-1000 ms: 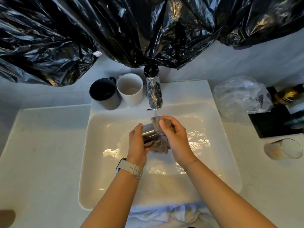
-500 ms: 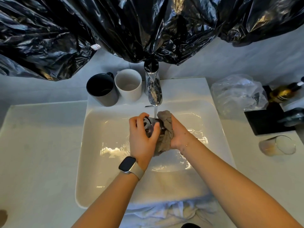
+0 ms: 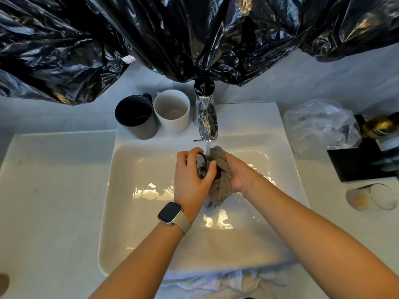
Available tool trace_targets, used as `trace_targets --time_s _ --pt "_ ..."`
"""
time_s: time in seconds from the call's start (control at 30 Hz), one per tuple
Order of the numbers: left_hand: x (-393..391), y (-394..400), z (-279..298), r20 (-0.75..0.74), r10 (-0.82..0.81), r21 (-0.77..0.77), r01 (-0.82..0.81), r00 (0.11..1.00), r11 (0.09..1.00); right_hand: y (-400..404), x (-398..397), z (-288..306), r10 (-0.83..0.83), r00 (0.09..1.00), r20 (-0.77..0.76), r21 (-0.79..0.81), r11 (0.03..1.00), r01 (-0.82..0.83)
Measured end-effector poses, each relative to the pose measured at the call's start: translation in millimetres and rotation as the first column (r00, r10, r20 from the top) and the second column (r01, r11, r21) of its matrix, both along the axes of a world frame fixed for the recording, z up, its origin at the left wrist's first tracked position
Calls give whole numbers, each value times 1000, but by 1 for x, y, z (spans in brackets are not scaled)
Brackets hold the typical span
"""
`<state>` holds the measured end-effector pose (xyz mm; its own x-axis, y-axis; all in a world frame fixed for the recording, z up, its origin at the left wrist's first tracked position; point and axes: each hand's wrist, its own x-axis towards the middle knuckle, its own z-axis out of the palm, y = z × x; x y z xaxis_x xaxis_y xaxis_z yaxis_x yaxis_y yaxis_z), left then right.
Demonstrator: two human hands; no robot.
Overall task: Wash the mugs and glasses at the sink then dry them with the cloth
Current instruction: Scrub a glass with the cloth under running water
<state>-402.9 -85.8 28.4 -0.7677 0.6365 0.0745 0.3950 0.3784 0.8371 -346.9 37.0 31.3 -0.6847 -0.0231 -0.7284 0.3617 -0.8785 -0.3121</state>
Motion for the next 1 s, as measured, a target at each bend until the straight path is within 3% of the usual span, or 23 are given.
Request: trace_targets --time_s 0.1,0.23,0.33,0.4,0.53,0.6,0.63,0.73,0.83,0.9,1.0 --pt "-3 -5 0 7 -33 47 33 999 998 1 -1 -2 -14 1000 19 -32 999 14" --pt "-7 -2 5 280 95 122 -134 955 984 -13 -1 -4 -163 986 27 172 973 157" --pt "-11 2 10 518 148 147 -259 843 955 -26 1 -5 -394 918 40 424 839 341" --pt "-11 5 13 643 150 145 -312 751 939 -34 5 -2 -400 916 -37 510 780 362" --pt "-6 6 11 774 200 64 -389 601 919 -45 17 0 -336 941 -28 484 819 307" --pt "-4 4 8 758 197 65 -372 622 926 -50 20 -3 -284 957 -64 520 809 275" --pt "-2 2 6 698 188 85 -340 691 936 -50 21 -4 -255 965 -64 541 804 248" --pt "4 -6 6 292 68 162 -119 954 980 -35 21 0 -157 987 32 379 916 133" --pt "2 -11 3 9 -162 113 160 987 981 -16 19 11 -20 995 100 190 982 1" --pt "0 -10 3 27 -143 119 139 989 983 -13 16 12 -1 996 88 208 978 -17" --pt "0 2 7 209 61 194 -102 976 976 -21 11 6 -150 987 -60 451 878 161"
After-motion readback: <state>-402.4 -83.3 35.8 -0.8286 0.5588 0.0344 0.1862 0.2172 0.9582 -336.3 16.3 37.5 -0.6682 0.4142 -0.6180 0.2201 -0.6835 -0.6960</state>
